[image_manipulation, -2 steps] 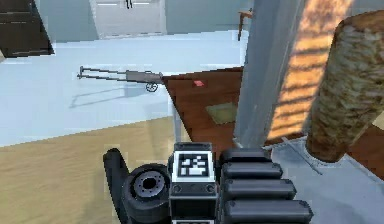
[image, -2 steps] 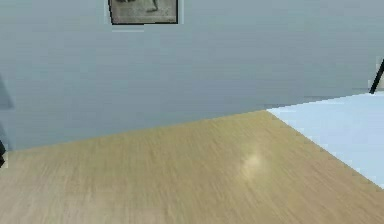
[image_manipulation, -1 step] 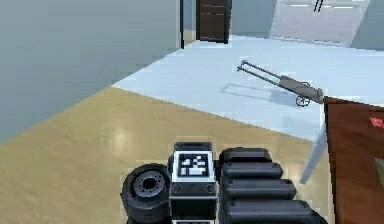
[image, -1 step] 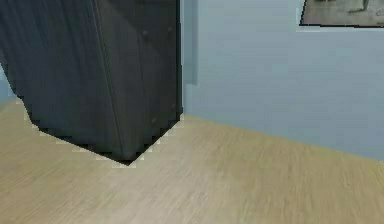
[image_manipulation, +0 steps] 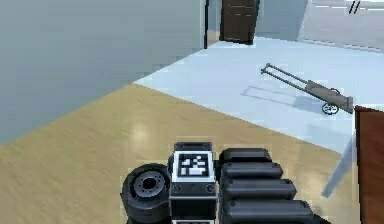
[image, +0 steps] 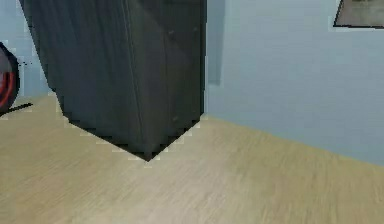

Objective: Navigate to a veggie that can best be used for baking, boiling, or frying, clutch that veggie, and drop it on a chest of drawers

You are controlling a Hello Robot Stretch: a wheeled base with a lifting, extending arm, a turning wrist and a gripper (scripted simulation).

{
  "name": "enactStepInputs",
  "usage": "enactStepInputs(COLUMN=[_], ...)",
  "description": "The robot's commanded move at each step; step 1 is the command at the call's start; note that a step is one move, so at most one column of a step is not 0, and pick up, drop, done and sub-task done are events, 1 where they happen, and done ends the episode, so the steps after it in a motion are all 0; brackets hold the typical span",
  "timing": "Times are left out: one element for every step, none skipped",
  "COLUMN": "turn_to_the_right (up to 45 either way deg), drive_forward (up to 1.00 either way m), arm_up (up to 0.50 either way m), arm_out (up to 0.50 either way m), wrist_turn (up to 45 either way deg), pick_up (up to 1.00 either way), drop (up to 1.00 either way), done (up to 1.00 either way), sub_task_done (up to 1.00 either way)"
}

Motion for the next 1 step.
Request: enactStepInputs(turn_to_the_right=[0.0], drive_forward=[0.40], arm_up=[0.00], arm_out=[0.00], wrist_turn=[0.0], pick_up=[0.00], drop=[0.00], done=[0.00], sub_task_done=[0.00])
